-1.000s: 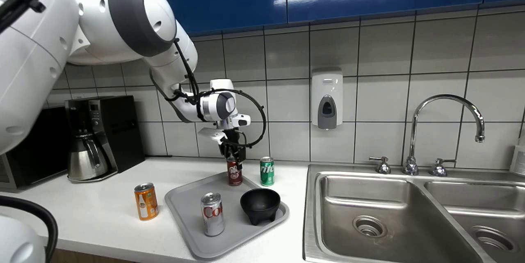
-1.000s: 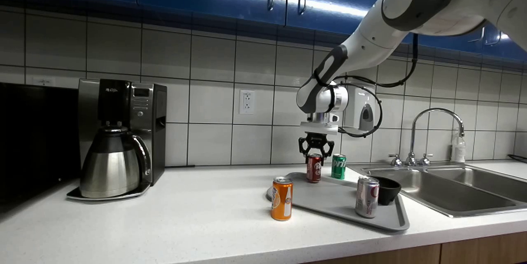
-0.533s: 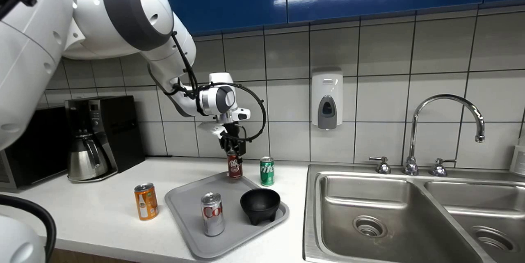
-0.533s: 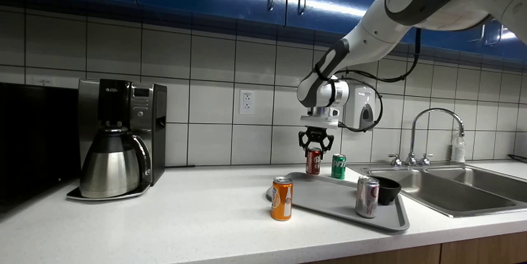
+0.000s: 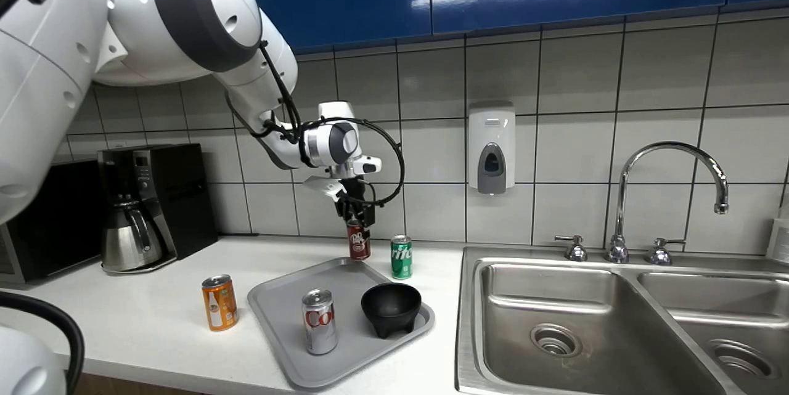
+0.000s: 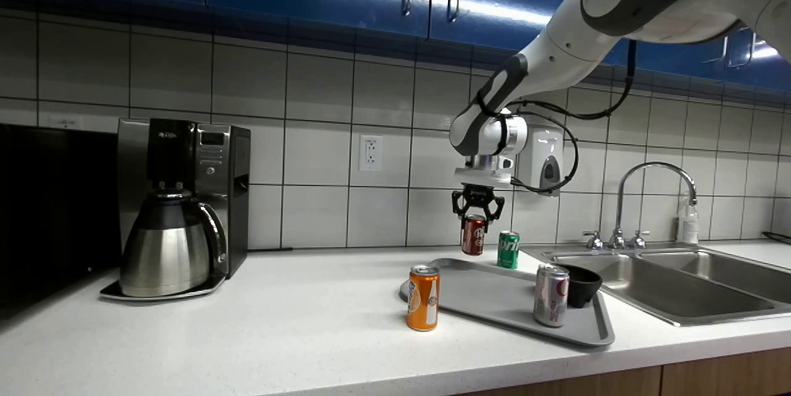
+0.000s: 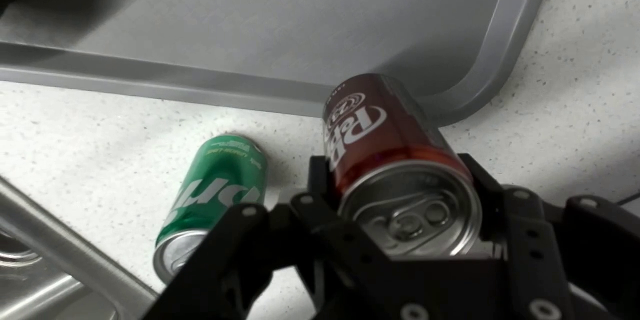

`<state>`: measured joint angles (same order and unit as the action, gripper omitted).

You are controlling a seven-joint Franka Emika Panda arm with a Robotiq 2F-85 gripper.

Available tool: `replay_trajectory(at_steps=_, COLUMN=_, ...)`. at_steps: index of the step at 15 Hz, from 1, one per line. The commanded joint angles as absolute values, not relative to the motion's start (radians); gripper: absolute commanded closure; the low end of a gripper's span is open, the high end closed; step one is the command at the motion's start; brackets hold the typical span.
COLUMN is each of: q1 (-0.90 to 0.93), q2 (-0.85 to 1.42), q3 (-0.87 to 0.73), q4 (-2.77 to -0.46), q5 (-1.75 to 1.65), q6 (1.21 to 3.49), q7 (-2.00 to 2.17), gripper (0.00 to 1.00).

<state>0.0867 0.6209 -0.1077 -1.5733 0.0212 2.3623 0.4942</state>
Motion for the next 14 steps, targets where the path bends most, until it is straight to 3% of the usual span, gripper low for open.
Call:
replay_trajectory(at_steps=1, q1=0.067, q2=0.631, q3=-0.105, q4=-1.518, q5=0.034, q6=2.332, q7=0.472, gripper=0.62)
replay_trajectory(at_steps=14, q1=0.044, q2=0.769, q3=-0.108, q4=-1.325, q5=0.039, q6=2.281, q7=0.469, gripper=0.62)
